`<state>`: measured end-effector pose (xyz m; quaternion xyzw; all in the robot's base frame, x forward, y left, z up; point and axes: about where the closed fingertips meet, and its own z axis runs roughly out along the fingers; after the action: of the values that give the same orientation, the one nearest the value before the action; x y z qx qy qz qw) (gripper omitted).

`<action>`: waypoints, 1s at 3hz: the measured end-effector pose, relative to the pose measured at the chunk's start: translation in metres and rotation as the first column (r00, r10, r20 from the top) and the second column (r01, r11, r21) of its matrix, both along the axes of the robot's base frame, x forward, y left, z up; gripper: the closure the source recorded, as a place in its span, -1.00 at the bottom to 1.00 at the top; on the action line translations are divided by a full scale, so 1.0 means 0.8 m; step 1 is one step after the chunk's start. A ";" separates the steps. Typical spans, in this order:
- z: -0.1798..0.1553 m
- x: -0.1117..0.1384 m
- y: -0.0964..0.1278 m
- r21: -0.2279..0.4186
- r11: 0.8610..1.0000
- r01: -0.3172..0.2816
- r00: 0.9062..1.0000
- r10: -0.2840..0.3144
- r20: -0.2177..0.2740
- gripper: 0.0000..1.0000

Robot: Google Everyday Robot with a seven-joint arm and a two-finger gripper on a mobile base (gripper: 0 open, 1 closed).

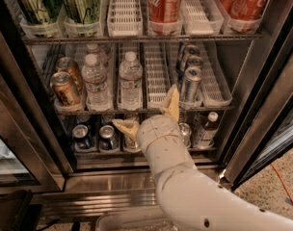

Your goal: Pick water bottle from middle shelf of fridge

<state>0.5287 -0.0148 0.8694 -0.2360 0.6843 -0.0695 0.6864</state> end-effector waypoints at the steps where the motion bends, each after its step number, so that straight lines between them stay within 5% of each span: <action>1: 0.000 0.000 0.000 0.000 1.000 0.000 1.000 0.000 0.000 -1.00; 3: 0.003 0.020 0.021 0.097 0.995 0.039 0.998 -0.044 0.053 -1.00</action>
Offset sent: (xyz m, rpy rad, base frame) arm 0.0141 0.0070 -0.0025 0.0705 -0.0678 -0.0774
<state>0.5449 0.0022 0.8718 -0.1865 0.6724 -0.0573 0.7140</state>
